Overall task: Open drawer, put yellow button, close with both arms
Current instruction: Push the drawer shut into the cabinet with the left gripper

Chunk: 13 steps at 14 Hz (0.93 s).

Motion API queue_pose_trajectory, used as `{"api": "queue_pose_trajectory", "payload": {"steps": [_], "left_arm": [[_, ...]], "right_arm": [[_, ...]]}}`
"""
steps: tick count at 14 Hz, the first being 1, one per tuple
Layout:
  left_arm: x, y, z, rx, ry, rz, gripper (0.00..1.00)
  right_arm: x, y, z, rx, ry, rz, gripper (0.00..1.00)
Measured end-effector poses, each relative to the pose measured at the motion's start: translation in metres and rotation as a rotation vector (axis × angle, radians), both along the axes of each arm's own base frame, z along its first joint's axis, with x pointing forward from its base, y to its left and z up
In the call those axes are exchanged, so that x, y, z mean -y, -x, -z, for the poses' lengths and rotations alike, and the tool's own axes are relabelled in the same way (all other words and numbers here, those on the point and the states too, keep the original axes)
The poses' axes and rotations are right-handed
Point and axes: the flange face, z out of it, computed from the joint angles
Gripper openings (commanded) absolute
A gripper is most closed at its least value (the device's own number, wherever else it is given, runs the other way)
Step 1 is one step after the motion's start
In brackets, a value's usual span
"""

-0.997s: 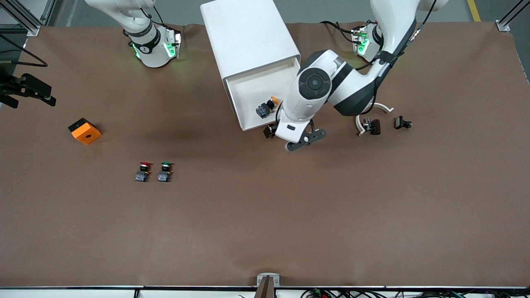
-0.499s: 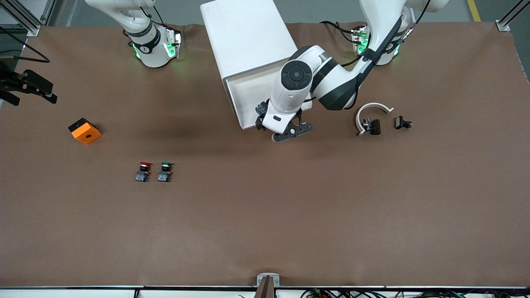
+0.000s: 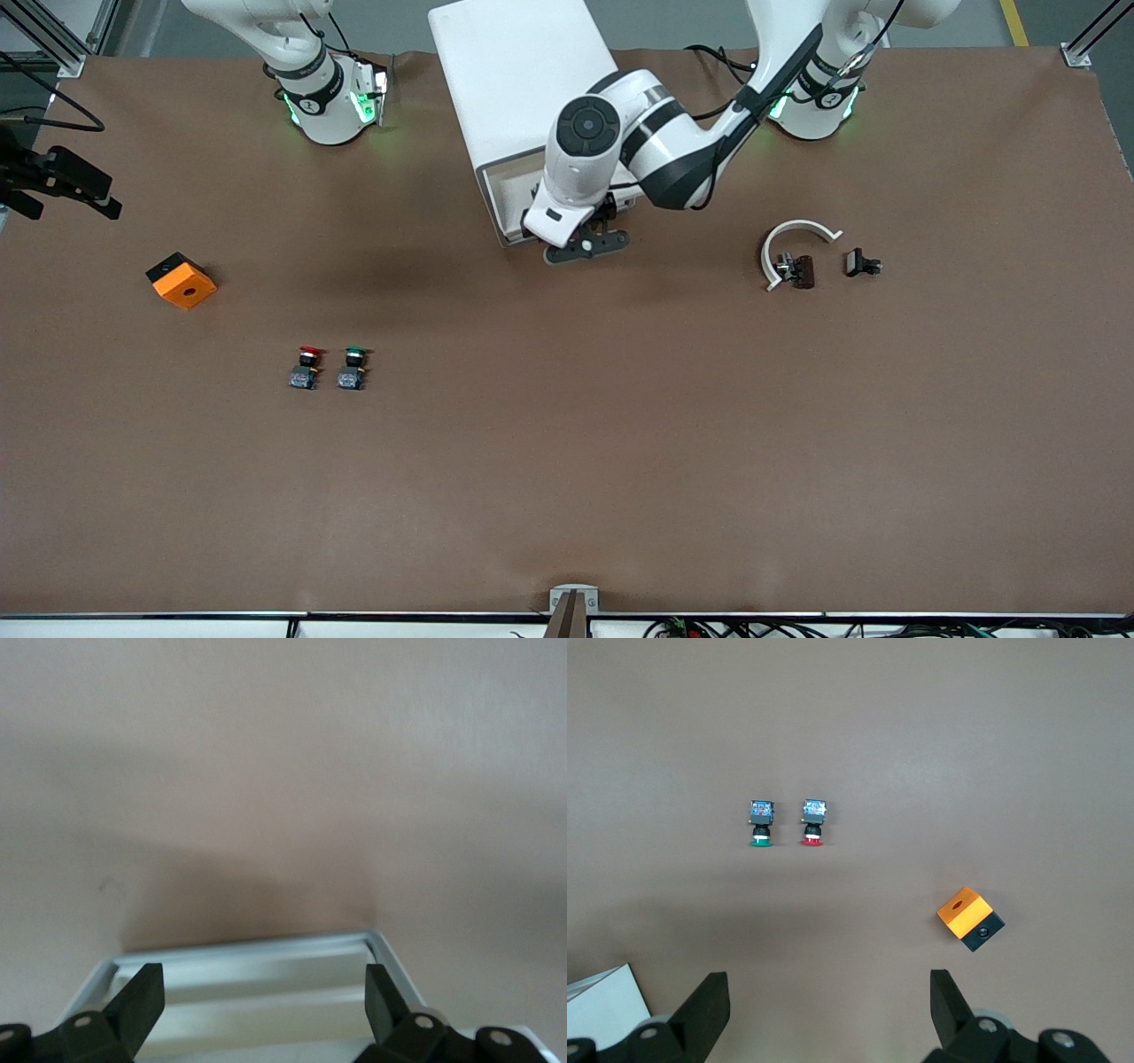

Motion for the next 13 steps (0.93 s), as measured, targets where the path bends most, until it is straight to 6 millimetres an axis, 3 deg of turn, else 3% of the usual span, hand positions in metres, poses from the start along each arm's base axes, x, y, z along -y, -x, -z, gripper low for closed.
{"api": "queue_pose_trajectory", "payload": {"steps": [9,13], "left_arm": [[0.027,0.053,-0.002,-0.052,-0.010,0.047,1.00],[0.030,0.060,-0.003,-0.072,-0.010,0.048,1.00]], "right_arm": [[0.000,0.001,0.001,-0.001,-0.001,0.003,1.00],[0.000,0.001,0.001,0.000,-0.001,0.003,1.00]]}}
